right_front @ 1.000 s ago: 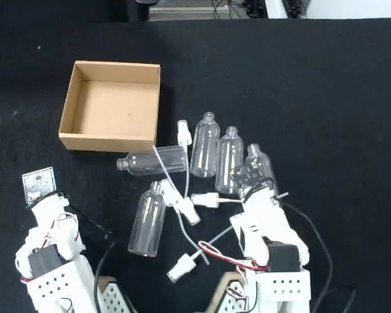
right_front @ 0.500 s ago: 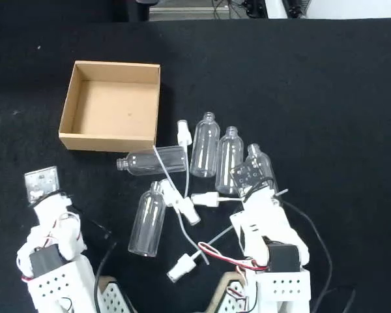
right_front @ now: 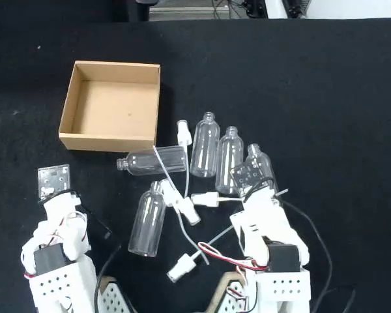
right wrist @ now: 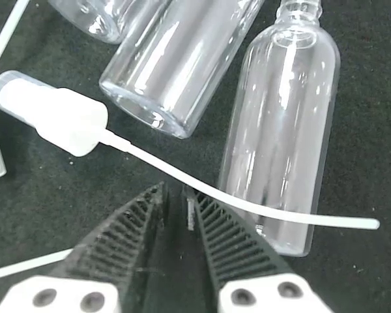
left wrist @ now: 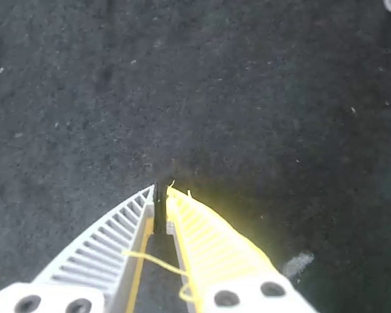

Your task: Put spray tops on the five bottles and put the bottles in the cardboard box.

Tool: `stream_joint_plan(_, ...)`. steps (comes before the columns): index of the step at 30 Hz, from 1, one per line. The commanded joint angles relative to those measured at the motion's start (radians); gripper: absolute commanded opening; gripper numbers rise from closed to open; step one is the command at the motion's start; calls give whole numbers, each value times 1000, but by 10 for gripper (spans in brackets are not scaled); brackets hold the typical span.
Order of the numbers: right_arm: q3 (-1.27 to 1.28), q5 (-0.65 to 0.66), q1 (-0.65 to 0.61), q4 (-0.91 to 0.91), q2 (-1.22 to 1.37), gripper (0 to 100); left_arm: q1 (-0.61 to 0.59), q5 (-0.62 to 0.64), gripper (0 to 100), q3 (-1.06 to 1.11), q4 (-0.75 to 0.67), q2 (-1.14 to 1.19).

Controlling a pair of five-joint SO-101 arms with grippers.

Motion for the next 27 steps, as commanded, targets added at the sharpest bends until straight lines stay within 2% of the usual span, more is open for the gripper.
stream_joint_plan(1, -4, 9, 11, -28, -24, 39, 19, -143, 30, -70, -28, -11)
stream_joint_plan(5, -4, 9, 11, -29, -24, 38, 10, -169, 30, -143, -69, -11)
stream_joint_plan(8, -4, 9, 12, -29, -24, 37, 19, -173, 37, -366, 5, 0)
stream_joint_plan(12, -4, 9, 12, -28, -24, 36, 21, -173, 170, -690, 104, 32)
stream_joint_plan(14, -4, 9, 12, -28, -24, 36, 21, -175, 203, -802, 141, 114)
stream_joint_plan(17, -4, 9, 12, -26, -24, 36, 38, -219, 187, -928, 204, 333)
stream_joint_plan(20, -4, 9, 12, -25, -24, 36, 150, -256, 185, -1053, 347, 612)
stream_joint_plan(23, -4, 9, 12, -25, -24, 36, 321, -229, 188, -1188, 483, 859)
stream_joint_plan(27, -4, 9, 12, -23, -24, 36, 489, -117, 190, -1239, 489, 1065)
